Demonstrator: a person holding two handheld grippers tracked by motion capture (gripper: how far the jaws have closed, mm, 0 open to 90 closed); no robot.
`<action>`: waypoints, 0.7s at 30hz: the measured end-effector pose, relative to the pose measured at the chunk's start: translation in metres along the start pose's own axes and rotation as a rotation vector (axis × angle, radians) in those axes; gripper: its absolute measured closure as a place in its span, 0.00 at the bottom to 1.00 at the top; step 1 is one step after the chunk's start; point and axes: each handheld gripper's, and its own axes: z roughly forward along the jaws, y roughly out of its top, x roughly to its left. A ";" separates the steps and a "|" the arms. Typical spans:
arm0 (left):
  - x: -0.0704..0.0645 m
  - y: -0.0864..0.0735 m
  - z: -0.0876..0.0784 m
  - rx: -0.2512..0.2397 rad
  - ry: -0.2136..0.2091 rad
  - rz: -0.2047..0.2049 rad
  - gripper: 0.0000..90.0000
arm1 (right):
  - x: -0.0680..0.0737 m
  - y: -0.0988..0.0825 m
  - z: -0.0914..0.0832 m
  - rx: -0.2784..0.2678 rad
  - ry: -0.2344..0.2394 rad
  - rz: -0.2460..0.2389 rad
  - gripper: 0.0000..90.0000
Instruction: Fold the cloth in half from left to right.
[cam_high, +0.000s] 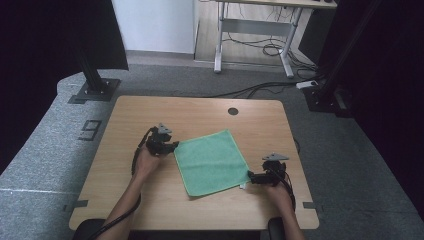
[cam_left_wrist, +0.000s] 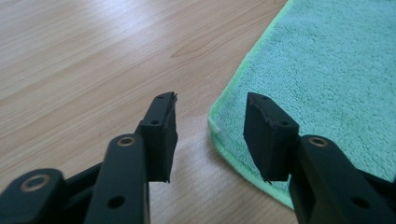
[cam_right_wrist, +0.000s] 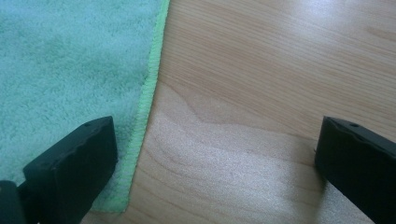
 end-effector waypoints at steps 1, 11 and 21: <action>0.000 0.000 0.001 0.002 0.001 0.001 0.62 | 0.000 0.000 0.000 0.000 0.000 0.000 0.00; 0.001 -0.007 0.020 0.062 0.016 0.034 0.76 | 0.000 0.000 0.000 0.000 0.000 0.000 0.00; 0.003 -0.012 0.021 0.042 -0.032 0.021 0.90 | -0.001 0.001 0.000 0.000 0.010 -0.008 0.00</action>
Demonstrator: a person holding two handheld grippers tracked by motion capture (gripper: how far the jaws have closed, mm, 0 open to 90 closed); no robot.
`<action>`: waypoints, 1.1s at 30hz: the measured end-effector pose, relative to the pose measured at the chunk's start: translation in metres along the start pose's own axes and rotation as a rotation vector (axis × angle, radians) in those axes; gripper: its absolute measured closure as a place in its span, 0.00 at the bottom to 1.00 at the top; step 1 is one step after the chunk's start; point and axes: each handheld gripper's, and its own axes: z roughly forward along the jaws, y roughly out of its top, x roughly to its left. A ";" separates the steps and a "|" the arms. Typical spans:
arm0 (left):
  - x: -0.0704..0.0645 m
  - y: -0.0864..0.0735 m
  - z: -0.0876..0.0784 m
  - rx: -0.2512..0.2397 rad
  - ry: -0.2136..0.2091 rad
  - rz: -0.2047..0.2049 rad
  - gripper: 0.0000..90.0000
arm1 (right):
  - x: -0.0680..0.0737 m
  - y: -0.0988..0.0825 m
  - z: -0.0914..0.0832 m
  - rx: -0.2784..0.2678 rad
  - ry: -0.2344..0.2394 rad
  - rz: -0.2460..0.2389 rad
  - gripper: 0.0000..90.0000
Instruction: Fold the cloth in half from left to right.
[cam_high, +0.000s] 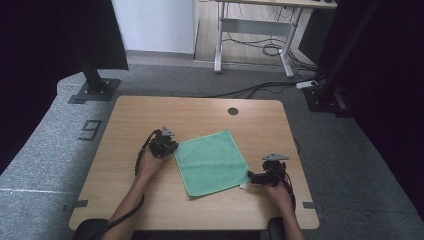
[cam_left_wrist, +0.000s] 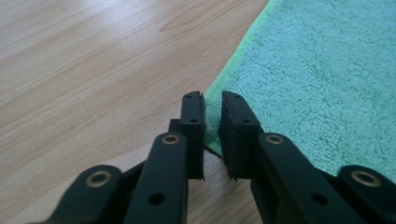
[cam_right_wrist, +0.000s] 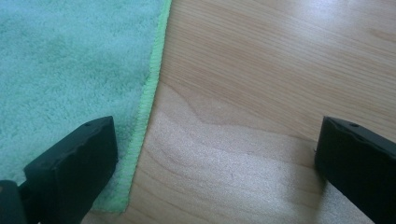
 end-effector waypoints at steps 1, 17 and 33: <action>0.000 -0.001 0.000 -0.004 -0.006 -0.003 0.91 | 0.000 0.000 0.000 0.004 0.003 -0.002 0.00; 0.002 -0.008 0.000 -0.052 -0.031 -0.029 0.96 | 0.025 0.019 -0.013 0.004 0.115 -0.093 0.14; 0.005 -0.008 0.000 -0.050 -0.039 -0.059 0.93 | 0.093 0.036 -0.002 0.036 0.339 -0.220 0.22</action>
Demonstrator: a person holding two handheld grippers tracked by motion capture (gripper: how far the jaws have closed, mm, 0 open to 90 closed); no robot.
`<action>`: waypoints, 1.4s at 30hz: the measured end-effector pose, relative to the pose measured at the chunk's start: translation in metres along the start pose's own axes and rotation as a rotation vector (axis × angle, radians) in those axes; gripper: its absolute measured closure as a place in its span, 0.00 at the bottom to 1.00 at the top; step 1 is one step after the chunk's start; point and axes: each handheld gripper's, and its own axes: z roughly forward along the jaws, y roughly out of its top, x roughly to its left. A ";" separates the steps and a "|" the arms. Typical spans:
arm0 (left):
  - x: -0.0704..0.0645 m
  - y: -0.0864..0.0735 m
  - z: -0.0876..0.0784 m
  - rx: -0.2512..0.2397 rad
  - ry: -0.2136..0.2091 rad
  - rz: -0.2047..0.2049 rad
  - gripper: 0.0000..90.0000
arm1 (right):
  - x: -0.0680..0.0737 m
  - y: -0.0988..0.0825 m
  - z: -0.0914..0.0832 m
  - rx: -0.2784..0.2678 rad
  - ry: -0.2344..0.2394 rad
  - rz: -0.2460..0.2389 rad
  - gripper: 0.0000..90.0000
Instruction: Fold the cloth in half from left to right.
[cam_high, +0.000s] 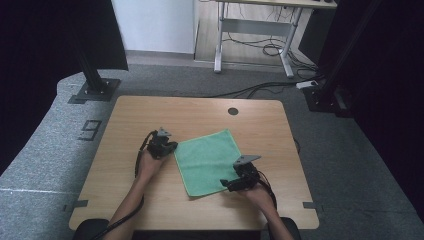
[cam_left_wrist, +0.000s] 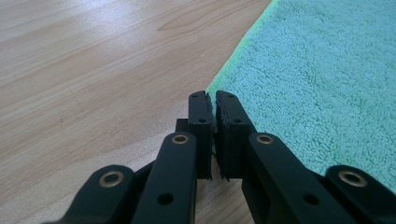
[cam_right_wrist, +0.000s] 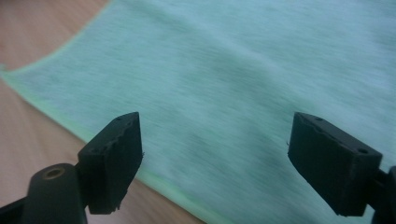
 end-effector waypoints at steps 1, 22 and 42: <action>0.000 0.000 0.000 0.003 0.007 0.003 0.92 | 0.004 0.002 0.002 0.001 0.018 -0.007 0.24; 0.000 0.001 0.000 0.009 0.041 -0.011 0.80 | 0.083 0.029 0.049 0.061 0.268 -0.155 0.45; -0.001 0.002 0.001 0.009 -0.001 -0.051 0.98 | 0.099 0.036 0.052 0.129 0.203 -0.213 0.97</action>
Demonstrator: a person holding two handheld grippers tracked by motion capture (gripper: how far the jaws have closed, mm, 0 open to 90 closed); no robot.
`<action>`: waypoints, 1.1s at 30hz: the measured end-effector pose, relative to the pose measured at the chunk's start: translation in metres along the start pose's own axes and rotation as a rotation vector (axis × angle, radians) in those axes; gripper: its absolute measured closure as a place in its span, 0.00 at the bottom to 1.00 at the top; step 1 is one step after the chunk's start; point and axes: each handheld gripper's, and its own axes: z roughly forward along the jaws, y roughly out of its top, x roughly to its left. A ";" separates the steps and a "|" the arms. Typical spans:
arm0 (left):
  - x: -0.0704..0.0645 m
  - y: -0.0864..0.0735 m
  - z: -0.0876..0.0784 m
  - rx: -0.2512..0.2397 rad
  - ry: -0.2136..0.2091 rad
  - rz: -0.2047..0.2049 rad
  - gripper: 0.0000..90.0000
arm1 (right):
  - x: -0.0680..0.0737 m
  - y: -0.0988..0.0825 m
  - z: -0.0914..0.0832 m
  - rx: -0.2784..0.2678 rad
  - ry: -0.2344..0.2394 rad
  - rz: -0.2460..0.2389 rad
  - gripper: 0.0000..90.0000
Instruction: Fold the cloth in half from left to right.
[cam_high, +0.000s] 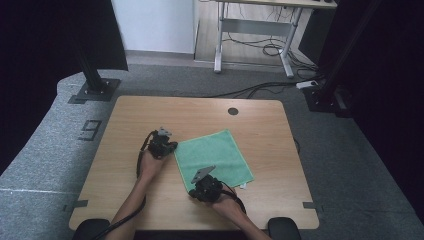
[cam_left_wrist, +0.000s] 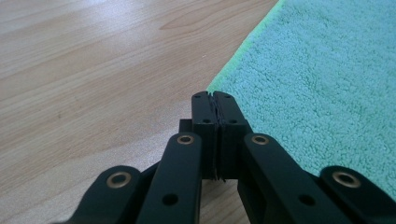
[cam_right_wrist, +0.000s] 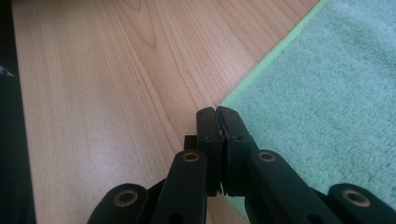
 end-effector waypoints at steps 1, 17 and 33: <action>0.000 0.001 0.000 0.006 0.002 0.000 0.98 | 0.000 0.000 0.000 -0.003 0.001 -0.003 0.97; 0.020 -0.008 -0.038 0.044 0.056 -0.018 0.98 | 0.027 0.035 0.016 -0.045 0.087 -0.075 0.97; 0.006 0.022 -0.044 -0.019 0.012 -0.007 0.98 | 0.015 0.022 -0.025 -0.124 0.029 -0.039 0.97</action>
